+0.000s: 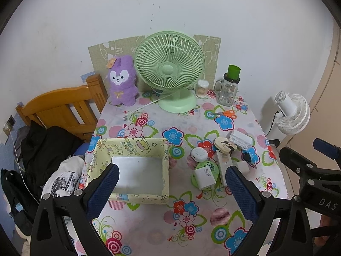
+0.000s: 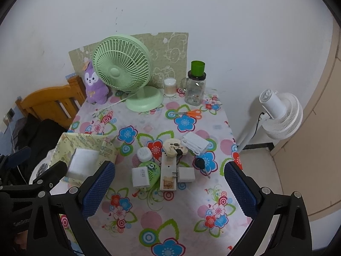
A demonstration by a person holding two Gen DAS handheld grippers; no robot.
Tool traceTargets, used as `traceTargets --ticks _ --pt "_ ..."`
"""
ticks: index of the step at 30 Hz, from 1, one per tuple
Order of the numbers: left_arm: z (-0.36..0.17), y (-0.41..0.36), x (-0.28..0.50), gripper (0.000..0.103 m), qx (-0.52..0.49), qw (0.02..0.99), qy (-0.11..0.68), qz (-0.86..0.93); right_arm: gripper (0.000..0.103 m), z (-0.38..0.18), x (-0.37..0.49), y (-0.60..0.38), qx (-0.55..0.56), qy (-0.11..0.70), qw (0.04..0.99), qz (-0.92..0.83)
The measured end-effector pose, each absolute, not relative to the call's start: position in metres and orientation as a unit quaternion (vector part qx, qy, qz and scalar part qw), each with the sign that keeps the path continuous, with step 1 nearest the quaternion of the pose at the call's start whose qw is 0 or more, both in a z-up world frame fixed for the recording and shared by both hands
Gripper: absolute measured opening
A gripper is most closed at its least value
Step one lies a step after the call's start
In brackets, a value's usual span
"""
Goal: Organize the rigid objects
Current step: 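Grasp the white printed charger with the left tool while the right tool grasps the white square charger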
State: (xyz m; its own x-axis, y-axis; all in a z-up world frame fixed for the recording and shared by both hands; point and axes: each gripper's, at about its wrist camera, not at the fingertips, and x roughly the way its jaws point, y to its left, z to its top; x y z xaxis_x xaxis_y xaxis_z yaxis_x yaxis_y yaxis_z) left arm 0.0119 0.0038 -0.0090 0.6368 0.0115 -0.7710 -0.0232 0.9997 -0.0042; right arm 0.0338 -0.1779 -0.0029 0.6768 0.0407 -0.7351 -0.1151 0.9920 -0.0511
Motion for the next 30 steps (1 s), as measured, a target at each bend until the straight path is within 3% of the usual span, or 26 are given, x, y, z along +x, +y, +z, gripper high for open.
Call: traceTargets --ticks 15,30 --pt "-0.046 -0.021 0.047 0.100 -0.019 0.889 0.458 0.008 0.103 -0.031 0.072 -0.198 -0.058 0.434 0.897 0.062" --pt "-0.122 -0.059 0.083 0.099 -0.009 0.856 0.517 -0.007 0.097 -0.104 0.120 -0.231 -0.063 0.492 0.866 0.064"
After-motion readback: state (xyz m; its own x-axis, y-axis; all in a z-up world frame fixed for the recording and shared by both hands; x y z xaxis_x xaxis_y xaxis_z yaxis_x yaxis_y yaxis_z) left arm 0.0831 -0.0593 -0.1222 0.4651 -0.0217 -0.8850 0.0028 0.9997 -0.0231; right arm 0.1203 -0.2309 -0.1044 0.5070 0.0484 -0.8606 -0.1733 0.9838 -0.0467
